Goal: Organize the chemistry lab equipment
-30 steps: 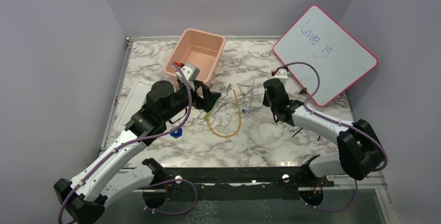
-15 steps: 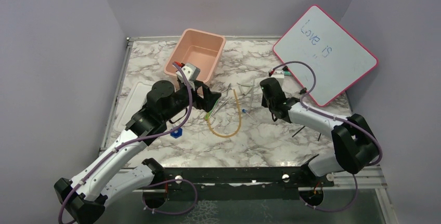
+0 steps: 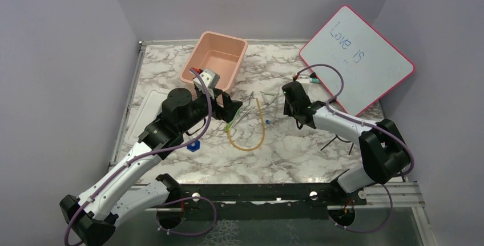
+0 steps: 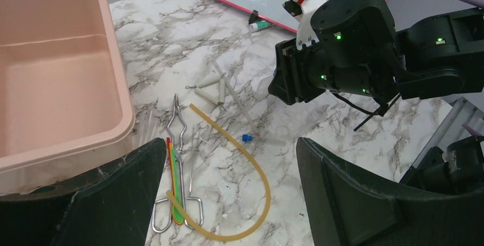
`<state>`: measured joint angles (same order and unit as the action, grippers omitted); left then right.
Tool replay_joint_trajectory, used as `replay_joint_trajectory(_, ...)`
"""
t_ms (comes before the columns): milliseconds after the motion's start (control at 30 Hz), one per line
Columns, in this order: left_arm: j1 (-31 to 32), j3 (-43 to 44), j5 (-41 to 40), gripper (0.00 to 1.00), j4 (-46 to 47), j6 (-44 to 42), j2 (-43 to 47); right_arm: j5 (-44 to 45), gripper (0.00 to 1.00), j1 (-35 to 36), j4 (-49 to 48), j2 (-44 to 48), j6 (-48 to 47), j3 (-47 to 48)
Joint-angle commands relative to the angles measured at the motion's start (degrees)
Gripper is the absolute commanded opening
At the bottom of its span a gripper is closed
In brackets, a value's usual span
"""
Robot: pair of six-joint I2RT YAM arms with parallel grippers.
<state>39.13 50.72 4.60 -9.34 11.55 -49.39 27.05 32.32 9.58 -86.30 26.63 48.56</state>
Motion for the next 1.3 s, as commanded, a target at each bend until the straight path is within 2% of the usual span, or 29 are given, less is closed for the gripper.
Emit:
replay_joint_trajectory(0, 0.2, 0.2, -1.9, 0.87, 0.1, 0.3, 0.0, -0.8, 0.43, -0.4, 5.6, -0.8, 2.5, 3.0)
replay_joint_trajectory(400, 0.2, 0.5, -2.7, 0.87, -0.7, 0.4, 0.6, -4.5, 0.53, -0.4, 15.4, 5.5, 3.6, 9.2)
replay_joint_trajectory(600, 0.2, -0.3, -2.6, 0.87, 0.0, 1.6, 1.7, -10.3, 0.54, -0.4, 17.0, 9.8, -1.7, 12.2)
replay_joint_trajectory(800, 0.2, -0.6, -2.8, 0.87, 0.6, 2.0, 1.5, -17.8, 0.49, 0.1, 16.5, 10.8, -4.8, 12.7)
replay_joint_trajectory(900, 0.2, -0.8, -2.8, 0.87, 0.7, 2.2, 1.0, -22.4, 0.47, 1.3, 15.0, 9.5, -6.4, 11.7)
replay_joint_trajectory(1267, 0.2, -0.9, -3.6, 0.87, 0.5, 1.7, -0.5, -22.5, 0.48, 5.3, 14.0, -4.7, -13.0, 10.0)
